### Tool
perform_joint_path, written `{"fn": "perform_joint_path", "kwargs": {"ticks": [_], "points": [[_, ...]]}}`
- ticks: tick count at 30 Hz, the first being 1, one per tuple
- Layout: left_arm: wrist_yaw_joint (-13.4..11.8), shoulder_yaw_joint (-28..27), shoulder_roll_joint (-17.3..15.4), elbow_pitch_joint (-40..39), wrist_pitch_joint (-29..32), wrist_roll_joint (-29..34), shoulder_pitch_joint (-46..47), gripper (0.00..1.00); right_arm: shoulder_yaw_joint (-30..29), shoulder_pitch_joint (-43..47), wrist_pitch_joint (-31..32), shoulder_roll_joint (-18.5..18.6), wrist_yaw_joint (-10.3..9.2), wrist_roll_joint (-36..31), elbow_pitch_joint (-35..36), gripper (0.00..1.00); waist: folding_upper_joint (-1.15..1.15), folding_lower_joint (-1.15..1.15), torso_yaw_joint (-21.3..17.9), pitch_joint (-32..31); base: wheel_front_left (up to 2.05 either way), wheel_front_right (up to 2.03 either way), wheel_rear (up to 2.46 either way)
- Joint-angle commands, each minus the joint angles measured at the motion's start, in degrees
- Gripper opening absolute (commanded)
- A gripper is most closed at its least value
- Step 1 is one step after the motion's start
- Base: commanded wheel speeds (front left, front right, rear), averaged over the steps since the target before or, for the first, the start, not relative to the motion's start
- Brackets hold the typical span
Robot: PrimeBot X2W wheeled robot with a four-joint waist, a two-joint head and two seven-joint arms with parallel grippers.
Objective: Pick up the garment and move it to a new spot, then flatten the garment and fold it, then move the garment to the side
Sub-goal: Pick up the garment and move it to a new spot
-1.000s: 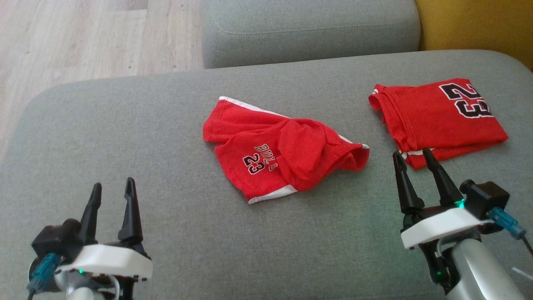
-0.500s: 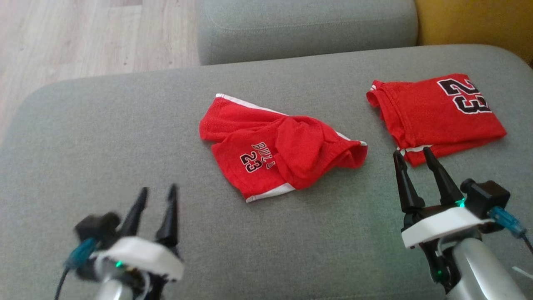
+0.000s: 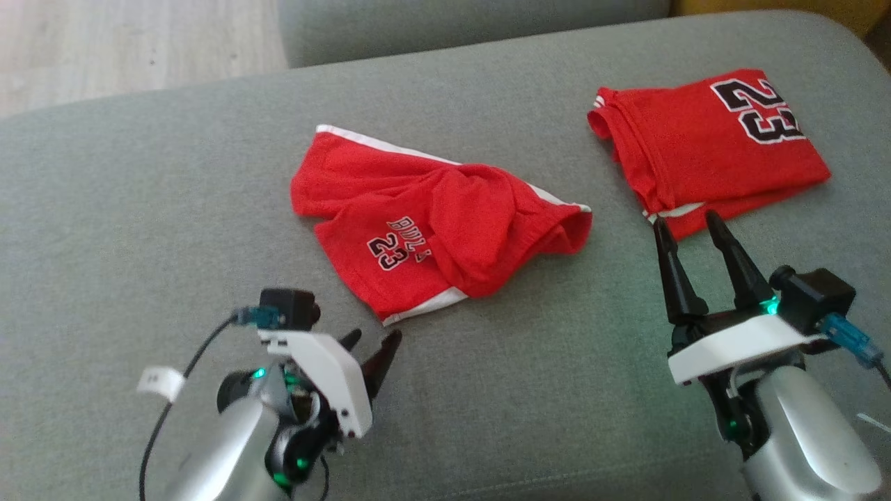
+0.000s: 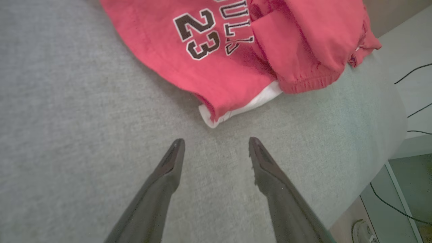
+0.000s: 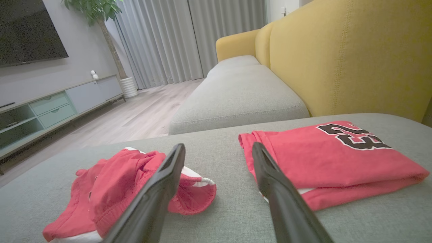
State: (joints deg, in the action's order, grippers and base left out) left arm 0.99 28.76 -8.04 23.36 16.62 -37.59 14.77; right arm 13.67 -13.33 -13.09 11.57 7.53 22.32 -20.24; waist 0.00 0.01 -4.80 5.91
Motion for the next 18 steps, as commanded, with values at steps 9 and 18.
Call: {"fn": "perform_joint_path", "kwargs": {"ticks": [9,18], "points": [[2.9,-1.2,1.0,6.3,-2.0,-0.2,9.1,0.96,1.4,-3.3,-0.7,0.0,-0.04,-0.3,1.1,1.00,0.00,-0.01,-2.7,2.5,0.00,0.00,0.00],[4.7,0.2,0.3,7.6,-3.0,-0.4,10.1,0.00,0.6,-2.6,-1.2,-0.1,-0.04,-0.1,-0.3,1.00,0.00,-0.01,-1.7,0.5,0.00,0.00,0.00]]}}
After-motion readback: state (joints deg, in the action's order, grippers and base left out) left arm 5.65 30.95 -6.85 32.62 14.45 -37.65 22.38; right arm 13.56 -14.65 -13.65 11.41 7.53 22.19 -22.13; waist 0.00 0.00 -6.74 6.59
